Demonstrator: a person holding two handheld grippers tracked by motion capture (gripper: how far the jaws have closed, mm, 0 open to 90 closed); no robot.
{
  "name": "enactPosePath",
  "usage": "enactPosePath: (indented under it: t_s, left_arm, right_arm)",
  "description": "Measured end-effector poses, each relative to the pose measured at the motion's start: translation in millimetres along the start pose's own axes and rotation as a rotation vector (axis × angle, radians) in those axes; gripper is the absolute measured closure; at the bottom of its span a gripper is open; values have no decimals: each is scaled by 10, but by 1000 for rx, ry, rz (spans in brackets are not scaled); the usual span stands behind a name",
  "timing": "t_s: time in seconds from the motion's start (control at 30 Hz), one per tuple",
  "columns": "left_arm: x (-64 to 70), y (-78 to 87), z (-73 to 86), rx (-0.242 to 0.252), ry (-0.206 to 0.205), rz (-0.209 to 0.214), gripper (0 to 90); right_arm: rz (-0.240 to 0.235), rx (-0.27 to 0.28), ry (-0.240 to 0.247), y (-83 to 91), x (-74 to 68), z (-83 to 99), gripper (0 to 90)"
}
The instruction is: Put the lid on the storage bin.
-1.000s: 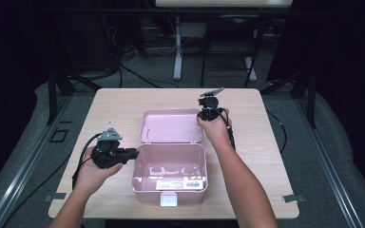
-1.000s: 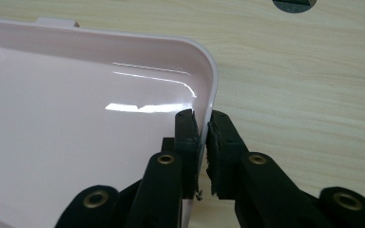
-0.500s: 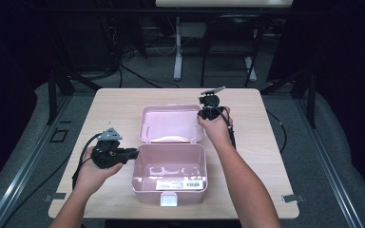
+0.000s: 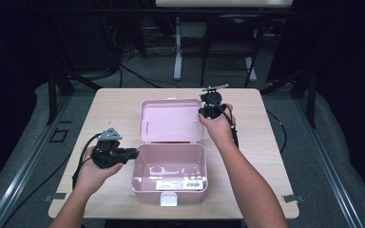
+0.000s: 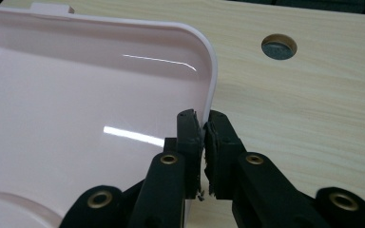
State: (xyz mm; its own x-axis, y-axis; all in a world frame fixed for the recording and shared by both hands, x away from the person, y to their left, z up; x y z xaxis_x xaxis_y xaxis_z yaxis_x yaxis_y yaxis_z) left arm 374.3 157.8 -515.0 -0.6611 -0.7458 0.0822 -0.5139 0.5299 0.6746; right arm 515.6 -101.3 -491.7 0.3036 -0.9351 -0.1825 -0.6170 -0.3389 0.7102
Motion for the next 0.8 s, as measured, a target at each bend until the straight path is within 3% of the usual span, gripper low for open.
enactPosePath:
  t_s: [0.8]
  left_arm:
    - [1,-1,-1,-2,0,-3,794]
  right_arm:
    - [-34,96,42,294,-67,-35,856]
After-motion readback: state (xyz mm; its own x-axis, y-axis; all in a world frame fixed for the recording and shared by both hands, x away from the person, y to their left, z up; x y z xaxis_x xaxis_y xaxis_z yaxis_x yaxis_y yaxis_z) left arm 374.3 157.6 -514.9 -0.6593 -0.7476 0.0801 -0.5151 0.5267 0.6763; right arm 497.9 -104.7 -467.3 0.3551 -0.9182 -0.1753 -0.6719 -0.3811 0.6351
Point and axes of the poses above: each handheld gripper's, and its own axes: y roughly backward along the jaws, z roughly out of its underside, x roughly to its right, the point moved 8 cm from there along -y, roughly forward along the jaws, and after that the axes turned 5 degrees about -z, right-handed, at the moved point
